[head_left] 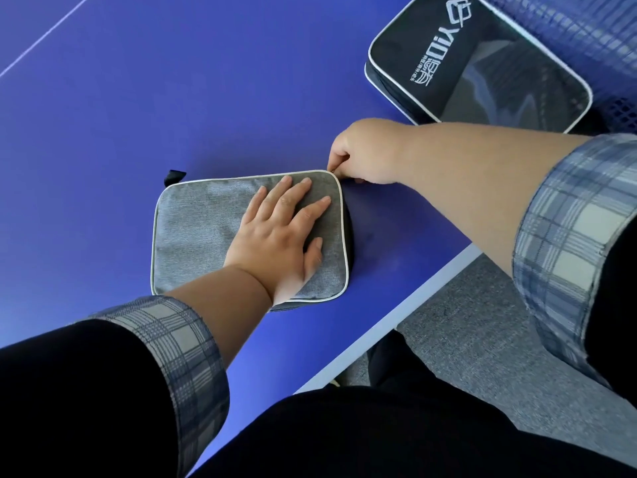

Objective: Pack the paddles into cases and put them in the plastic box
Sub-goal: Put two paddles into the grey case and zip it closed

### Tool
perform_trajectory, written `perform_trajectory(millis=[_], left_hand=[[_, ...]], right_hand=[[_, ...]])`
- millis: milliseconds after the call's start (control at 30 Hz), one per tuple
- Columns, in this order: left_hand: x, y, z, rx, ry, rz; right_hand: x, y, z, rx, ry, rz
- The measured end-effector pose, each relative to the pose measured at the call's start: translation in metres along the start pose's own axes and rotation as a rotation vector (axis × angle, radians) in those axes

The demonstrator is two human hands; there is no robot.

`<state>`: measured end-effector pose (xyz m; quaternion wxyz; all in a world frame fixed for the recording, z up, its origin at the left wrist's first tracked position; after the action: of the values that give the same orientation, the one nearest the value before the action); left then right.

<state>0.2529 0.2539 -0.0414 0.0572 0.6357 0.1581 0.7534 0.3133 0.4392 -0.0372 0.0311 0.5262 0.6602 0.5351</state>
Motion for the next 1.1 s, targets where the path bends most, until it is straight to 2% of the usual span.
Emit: perform_trajectory(millis=[100,267,467,600,800,1000,1100], left_hand=[[0.0,0.0,0.0,0.008,-0.003,-0.012],[-0.001,-0.001,0.0,0.006,-0.008,-0.002],[-0.005,-0.002,-0.001,0.005,-0.016,0.007],[-0.006,-0.001,-0.002,0.012,-0.01,0.009],[-0.008,-0.001,-0.002,0.034,-0.04,-0.021],[-0.016,0.003,0.007,0.195,-0.087,-0.084],[-0.015,0.004,0.01,0.221,-0.085,-0.136]], right_hand=[[-0.017,0.009,0.006,0.011,0.072,0.138],[-0.069,0.036,0.025,0.012,-0.093,0.261],[-0.132,0.063,0.003,0.033,-0.116,0.238],[-0.167,0.081,-0.012,0.05,-0.216,0.283],[-0.182,0.087,-0.018,0.006,-0.249,0.35],[-0.2,0.087,-0.038,-0.017,-0.182,0.338],[-0.203,0.088,-0.045,-0.06,-0.208,0.322]])
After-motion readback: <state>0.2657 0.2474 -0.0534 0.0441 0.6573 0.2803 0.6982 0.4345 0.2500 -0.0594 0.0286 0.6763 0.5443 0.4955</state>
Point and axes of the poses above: each hand's wrist, its own y-axis away from the middle knuckle, its own x-axis out of the back of the hand, z = x × y, the point moved 4 cm from there along -y, towards the middle knuckle, and after that the axes turned 15 degrees about -z, right-handed, at the moved point
